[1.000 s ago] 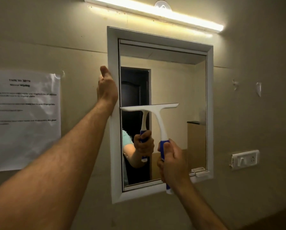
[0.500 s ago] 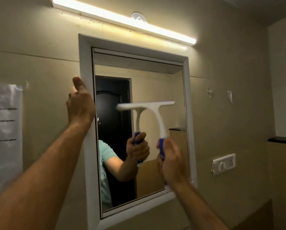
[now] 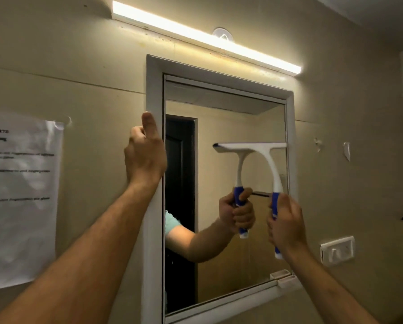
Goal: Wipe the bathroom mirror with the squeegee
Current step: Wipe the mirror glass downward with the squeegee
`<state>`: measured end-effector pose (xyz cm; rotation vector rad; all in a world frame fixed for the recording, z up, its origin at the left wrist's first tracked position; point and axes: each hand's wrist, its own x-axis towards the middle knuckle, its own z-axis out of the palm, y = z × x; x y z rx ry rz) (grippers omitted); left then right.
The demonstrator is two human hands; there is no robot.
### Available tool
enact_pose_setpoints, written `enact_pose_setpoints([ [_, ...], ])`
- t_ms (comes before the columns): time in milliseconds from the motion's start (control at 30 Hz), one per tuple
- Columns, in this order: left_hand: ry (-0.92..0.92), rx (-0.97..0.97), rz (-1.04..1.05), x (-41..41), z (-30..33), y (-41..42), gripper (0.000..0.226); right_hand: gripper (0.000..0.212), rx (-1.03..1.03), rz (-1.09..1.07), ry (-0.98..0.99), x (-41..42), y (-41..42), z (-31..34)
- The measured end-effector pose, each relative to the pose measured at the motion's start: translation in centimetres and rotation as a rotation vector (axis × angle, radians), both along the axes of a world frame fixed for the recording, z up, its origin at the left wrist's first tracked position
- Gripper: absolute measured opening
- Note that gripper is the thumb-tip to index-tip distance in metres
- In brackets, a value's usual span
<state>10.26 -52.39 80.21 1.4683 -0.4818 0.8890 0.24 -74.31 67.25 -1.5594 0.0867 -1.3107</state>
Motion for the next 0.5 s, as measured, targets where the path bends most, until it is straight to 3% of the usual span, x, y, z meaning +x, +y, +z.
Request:
enact_pose_setpoints([
  [67, 0.002, -0.024, 0.024, 0.3, 0.0, 2.3, 0.055, 0.043, -0.020, -0.008, 0.015, 0.1, 0.6, 0.3],
  [133, 0.012, -0.066, -0.034, 1.3, -0.2, 1.0, 0.066, 0.044, -0.043, -0.061, 0.004, 0.4, 0.6, 3.0],
  [167, 0.047, -0.055, -0.209, 1.0, -0.7, -1.5, 0.077, 0.045, -0.049, -0.090, -0.011, 0.7, 0.4, 4.7],
  [233, 0.272, 0.061, -0.838, 0.3, -2.4, -7.3, 0.090, 0.047, -0.053, -0.130, -0.034, 1.0, 0.0, 7.9],
  [267, 0.226, 0.071, -0.966, 2.2, -4.4, -10.2, 0.078, 0.047, -0.056, -0.138, -0.039, 1.2, -0.1, 8.8],
  [333, 0.360, -0.114, -1.631, 6.3, -7.3, -16.2, 0.047, 0.047, -0.062, -0.144, -0.029, 1.6, -0.4, 8.8],
  [367, 0.411, -0.091, -1.832, 7.4, -7.8, -17.9, 0.040, 0.047, -0.057, -0.135, -0.023, 1.8, -0.4, 8.0],
  [500, 0.278, 0.000, -2.107, 8.3, -10.1, -20.0, 0.033, 0.049, -0.037, -0.115, 0.013, 1.9, 0.4, 2.8],
])
